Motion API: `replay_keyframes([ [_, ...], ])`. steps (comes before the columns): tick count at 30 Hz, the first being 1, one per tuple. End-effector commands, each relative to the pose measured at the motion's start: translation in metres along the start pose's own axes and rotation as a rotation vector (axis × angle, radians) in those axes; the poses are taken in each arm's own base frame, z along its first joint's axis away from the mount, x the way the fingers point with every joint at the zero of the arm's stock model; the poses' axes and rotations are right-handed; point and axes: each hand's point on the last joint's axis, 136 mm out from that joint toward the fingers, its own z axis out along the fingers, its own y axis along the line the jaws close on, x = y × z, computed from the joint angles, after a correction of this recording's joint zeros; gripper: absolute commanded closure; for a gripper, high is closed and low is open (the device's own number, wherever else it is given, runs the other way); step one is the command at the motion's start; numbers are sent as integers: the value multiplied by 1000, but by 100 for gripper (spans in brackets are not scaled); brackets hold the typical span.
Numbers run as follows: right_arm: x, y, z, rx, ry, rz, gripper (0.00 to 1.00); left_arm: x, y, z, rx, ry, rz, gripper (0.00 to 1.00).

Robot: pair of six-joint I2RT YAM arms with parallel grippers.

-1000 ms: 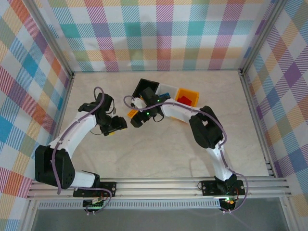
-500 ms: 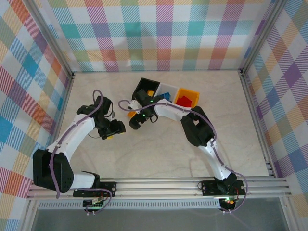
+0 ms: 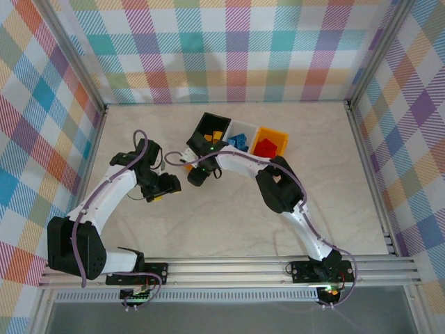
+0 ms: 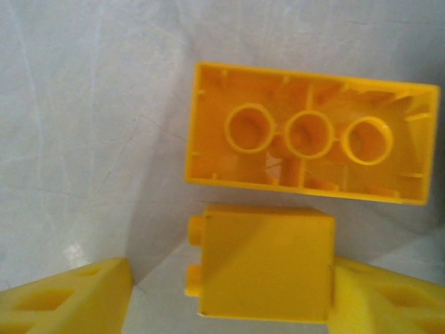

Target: Sort the legos into containers by color

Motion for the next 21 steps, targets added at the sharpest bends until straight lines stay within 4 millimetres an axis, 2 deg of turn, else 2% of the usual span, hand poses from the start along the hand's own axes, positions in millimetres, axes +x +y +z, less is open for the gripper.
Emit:
replay_keyframes([
  [1,27,8,18,-6,92,-32,39,8,7,1,-11,26,-9,35],
  [6,21,7,10,-1,55,-24,51,6,8,3,-14,25,-14,35],
  [11,19,9,-5,-7,8,-12,54,2,7,4,-17,23,-14,35],
  [15,16,12,-27,-38,-62,29,55,-1,7,3,-24,13,-13,35],
  [21,6,12,-72,-103,-202,143,55,-5,10,2,-33,3,-14,35],
])
